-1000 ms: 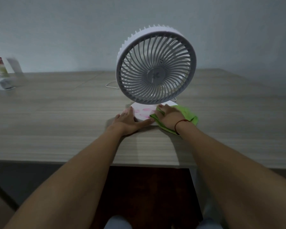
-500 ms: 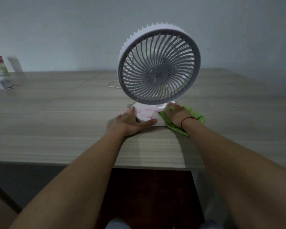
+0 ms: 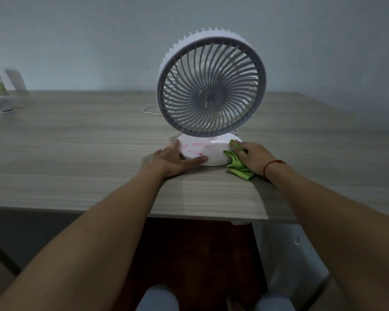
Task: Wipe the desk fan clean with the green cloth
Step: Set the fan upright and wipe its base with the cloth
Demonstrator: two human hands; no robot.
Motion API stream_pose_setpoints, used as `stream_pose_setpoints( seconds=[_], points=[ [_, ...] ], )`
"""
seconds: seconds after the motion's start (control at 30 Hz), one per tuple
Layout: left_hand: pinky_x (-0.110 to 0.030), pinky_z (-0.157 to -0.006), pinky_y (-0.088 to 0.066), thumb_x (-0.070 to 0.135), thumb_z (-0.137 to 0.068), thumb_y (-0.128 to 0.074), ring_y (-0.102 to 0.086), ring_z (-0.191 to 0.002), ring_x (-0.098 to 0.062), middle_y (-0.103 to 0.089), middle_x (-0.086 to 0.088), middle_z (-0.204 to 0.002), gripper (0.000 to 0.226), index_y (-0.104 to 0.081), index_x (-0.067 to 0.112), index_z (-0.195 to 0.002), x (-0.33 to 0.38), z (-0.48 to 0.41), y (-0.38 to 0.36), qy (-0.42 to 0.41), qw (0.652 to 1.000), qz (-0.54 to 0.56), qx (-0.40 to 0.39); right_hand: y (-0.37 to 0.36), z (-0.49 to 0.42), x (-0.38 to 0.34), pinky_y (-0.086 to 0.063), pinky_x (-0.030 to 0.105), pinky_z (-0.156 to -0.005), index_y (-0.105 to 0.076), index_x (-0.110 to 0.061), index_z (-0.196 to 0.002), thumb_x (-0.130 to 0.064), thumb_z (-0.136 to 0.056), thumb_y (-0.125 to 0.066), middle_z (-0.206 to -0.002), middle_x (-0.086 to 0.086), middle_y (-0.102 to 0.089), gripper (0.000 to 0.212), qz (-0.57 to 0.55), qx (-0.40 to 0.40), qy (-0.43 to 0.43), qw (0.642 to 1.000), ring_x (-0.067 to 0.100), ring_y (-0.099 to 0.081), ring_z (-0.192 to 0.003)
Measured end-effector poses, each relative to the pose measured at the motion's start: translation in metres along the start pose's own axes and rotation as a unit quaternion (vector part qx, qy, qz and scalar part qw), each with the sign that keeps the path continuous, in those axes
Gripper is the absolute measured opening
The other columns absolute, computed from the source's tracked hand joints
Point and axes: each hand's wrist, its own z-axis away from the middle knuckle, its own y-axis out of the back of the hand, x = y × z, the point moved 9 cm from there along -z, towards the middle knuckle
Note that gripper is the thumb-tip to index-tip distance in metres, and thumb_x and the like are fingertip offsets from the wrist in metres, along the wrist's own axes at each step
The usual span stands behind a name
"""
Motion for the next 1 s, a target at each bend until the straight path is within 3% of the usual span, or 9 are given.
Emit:
stream_pose_setpoints(
  seconds=[0.17, 0.33, 0.47, 0.57, 0.83, 1.0],
  points=[
    [-0.048, -0.110, -0.035, 0.091, -0.055, -0.048, -0.046, -0.130, -0.026, -0.049, -0.004, -0.142, 0.112, -0.034, 0.018, -0.138, -0.002, -0.004, -0.002, -0.005, 1.000, -0.008, 0.005, -0.012, -0.014, -0.020, -0.025, 0.032, -0.115, -0.033, -0.012, -0.148, -0.039, -0.100, -0.034, -0.156, 0.013, -0.031, 0.055, 0.021, -0.008, -0.020, 1.000, 0.029, -0.033, -0.142],
    [-0.046, -0.108, -0.037, 0.090, -0.057, -0.048, -0.049, -0.128, -0.025, -0.052, -0.004, -0.139, 0.109, -0.035, 0.016, -0.137, 0.000, -0.002, 0.001, -0.004, 1.000, -0.012, 0.008, -0.024, -0.013, -0.054, -0.037, 0.040, -0.107, -0.046, -0.010, -0.136, -0.038, -0.100, -0.032, -0.142, 0.020, -0.047, 0.047, 0.067, -0.007, 0.020, 0.998, 0.037, -0.047, -0.127],
    [-0.045, -0.104, -0.040, 0.090, -0.056, -0.049, -0.054, -0.121, -0.024, -0.059, -0.002, -0.129, 0.104, -0.039, 0.018, -0.131, -0.001, 0.000, 0.002, 0.000, 1.000, 0.004, 0.007, -0.030, 0.000, -0.055, -0.033, 0.036, -0.113, -0.041, -0.016, -0.144, -0.039, -0.099, -0.035, -0.150, 0.013, -0.043, 0.050, 0.035, -0.013, 0.057, 0.998, 0.032, -0.043, -0.135],
    [-0.045, -0.107, -0.039, 0.091, -0.056, -0.048, -0.051, -0.125, -0.025, -0.055, -0.002, -0.136, 0.108, -0.036, 0.018, -0.136, 0.000, 0.003, 0.002, 0.005, 1.000, 0.006, 0.009, -0.022, 0.013, -0.042, -0.030, 0.033, -0.115, -0.047, -0.019, -0.141, -0.038, -0.099, -0.040, -0.150, 0.008, -0.045, 0.047, -0.016, -0.010, 0.075, 0.997, 0.027, -0.041, -0.138],
    [-0.047, -0.108, -0.037, 0.090, -0.057, -0.049, -0.051, -0.125, -0.024, -0.056, -0.001, -0.134, 0.103, -0.038, 0.021, -0.132, 0.000, -0.001, 0.000, -0.007, 1.000, 0.008, 0.007, -0.006, -0.011, -0.001, -0.027, 0.032, -0.116, -0.034, -0.015, -0.148, -0.041, -0.099, -0.037, -0.155, 0.013, -0.035, 0.055, 0.011, -0.017, -0.023, 1.000, 0.029, -0.037, -0.141],
    [-0.046, -0.107, -0.037, 0.088, -0.060, -0.050, -0.050, -0.125, -0.024, -0.055, -0.002, -0.135, 0.100, -0.039, 0.019, -0.132, 0.000, -0.001, 0.001, -0.010, 1.000, 0.004, 0.012, -0.026, -0.020, -0.048, -0.040, 0.038, -0.104, -0.053, -0.012, -0.125, -0.040, -0.099, -0.033, -0.135, 0.018, -0.053, 0.043, 0.060, -0.013, 0.027, 0.998, 0.035, -0.051, -0.121]
  ],
)
